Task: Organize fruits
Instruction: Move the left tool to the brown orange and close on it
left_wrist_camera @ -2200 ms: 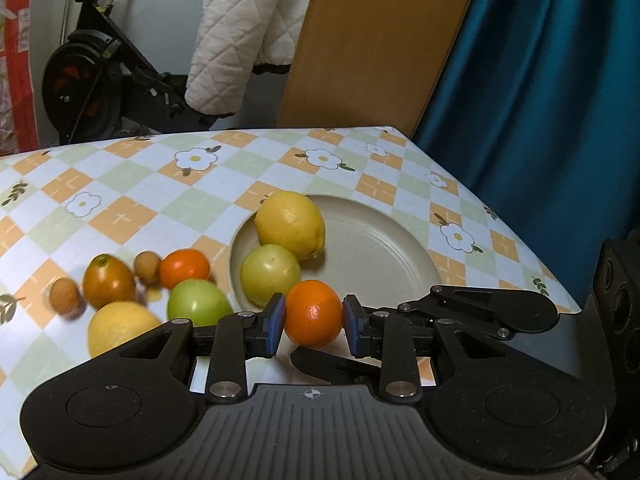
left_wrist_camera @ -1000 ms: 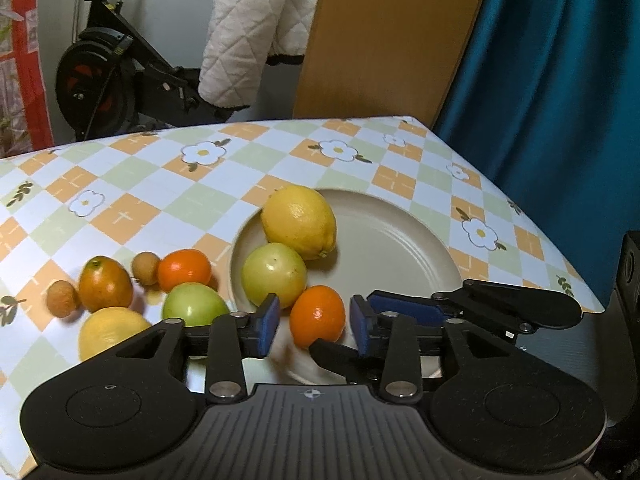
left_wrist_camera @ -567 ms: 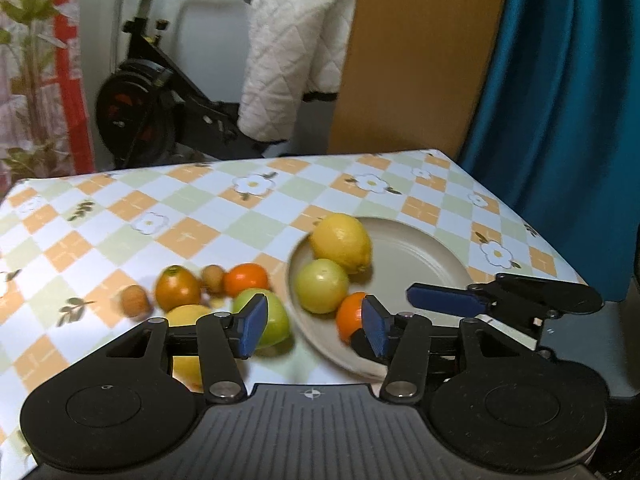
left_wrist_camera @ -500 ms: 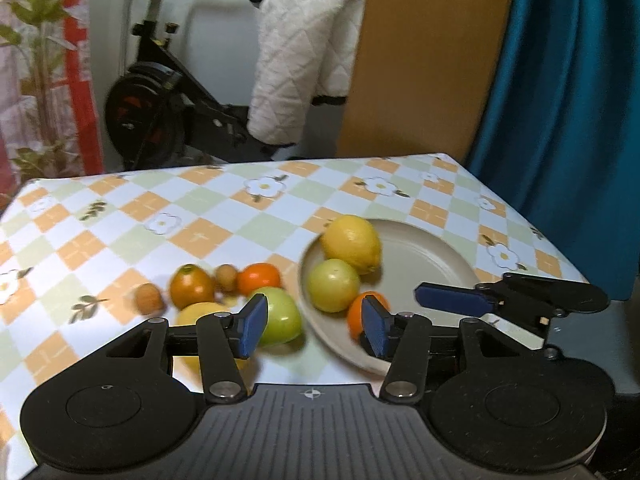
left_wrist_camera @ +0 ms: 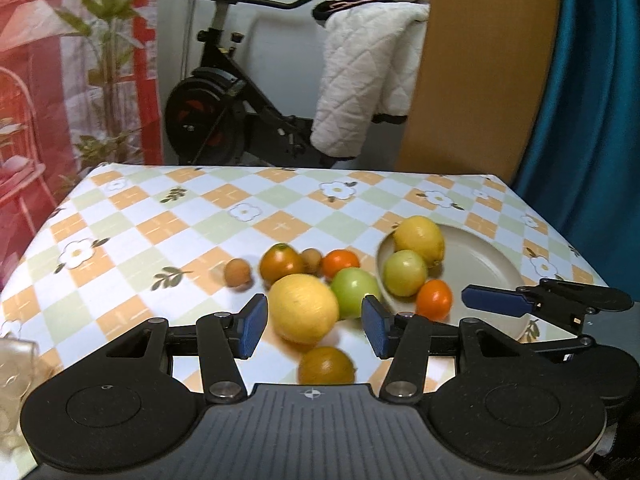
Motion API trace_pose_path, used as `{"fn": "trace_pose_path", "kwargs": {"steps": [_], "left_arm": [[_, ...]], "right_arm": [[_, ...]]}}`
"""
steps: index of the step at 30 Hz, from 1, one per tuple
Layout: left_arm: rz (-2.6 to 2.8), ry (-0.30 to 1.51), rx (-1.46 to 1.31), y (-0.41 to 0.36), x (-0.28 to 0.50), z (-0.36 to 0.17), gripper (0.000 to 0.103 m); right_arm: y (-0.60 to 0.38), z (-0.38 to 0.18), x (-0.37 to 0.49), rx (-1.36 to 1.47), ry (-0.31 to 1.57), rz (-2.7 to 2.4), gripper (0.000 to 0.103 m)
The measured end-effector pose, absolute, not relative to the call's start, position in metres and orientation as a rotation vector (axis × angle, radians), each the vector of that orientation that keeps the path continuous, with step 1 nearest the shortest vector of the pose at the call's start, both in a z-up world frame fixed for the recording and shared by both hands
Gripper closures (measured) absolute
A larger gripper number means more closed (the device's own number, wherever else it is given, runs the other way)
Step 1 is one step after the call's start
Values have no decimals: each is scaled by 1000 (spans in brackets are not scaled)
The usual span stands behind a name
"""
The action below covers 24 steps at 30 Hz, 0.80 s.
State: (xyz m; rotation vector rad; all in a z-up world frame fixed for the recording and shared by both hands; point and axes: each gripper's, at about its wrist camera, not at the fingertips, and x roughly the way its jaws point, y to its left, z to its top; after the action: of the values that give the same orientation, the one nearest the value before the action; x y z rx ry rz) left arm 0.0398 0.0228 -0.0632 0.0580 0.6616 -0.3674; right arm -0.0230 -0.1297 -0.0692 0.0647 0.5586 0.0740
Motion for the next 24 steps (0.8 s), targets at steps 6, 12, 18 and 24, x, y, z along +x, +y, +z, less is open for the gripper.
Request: {"fn": "trace_pose_path", "kwargs": {"steps": [6,12,18,24], "left_arm": [[-314,664,33,41,35,-67,49],[-281,666,-6,55,34,-69,49],[-294,682,-28,57,34,-73,49],[-360,731,-55,50,36,-83,49]], "right_arm": [[-124,-73,-24,70,564,84,50],[-116,-77,-23,58,574,110,50],[-107,-83,-21,44,596,142,50],[-98,-90,-17,31,625,179,50]]}}
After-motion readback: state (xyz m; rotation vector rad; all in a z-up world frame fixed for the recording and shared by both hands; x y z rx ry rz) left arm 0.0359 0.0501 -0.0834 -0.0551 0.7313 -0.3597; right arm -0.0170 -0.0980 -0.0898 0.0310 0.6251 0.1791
